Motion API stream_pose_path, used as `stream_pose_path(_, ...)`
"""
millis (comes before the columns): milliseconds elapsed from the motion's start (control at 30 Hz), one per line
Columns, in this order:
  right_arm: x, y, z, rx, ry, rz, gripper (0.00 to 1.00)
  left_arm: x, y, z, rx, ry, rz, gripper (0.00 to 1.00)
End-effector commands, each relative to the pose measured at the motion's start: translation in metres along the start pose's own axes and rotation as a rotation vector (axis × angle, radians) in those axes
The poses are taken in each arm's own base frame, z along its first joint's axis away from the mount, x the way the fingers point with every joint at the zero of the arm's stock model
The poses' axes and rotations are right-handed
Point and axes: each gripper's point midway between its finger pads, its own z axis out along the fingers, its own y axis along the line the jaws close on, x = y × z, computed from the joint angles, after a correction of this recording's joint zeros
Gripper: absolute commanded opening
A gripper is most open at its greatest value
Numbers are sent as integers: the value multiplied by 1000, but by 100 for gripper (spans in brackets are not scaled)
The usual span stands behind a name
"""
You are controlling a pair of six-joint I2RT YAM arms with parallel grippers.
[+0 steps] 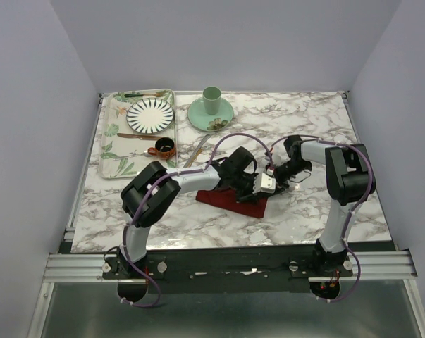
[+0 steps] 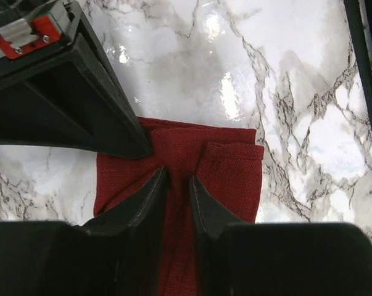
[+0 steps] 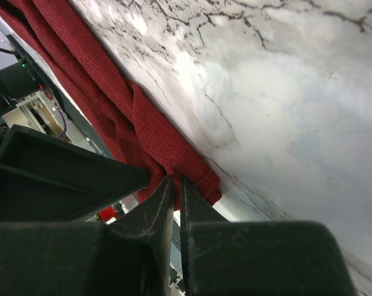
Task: Fold the napkin into a case and place the utensils inside
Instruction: Stuff the top corner of the smaller-rectangle-folded napkin into the folded napkin.
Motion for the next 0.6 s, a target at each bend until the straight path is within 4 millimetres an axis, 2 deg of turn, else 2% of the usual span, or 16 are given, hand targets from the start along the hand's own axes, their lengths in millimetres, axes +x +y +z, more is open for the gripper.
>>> stream_pose_path(0,-8,-9,4,40,1,-25,17,3,-11,2,63,12,-30,37)
stream_pose_path(100,-8,-10,4,41,3,-27,17,2,-10,1,48,8,-45,52)
stream_pose_path(200,-9,-10,4,41,1,-28,17,-1,-5,-1,26,-6,-48,60)
stream_pose_path(433,-8,-10,4,40,2,-33,17,-16,34,-20,-87,-68,-74,72)
stream_pose_path(500,-8,-10,4,43,3,-32,17,-19,40,-29,-104,-84,-66,75)
stream_pose_path(567,-9,-10,4,41,1,-36,17,-25,33,-34,-72,-103,-36,78)
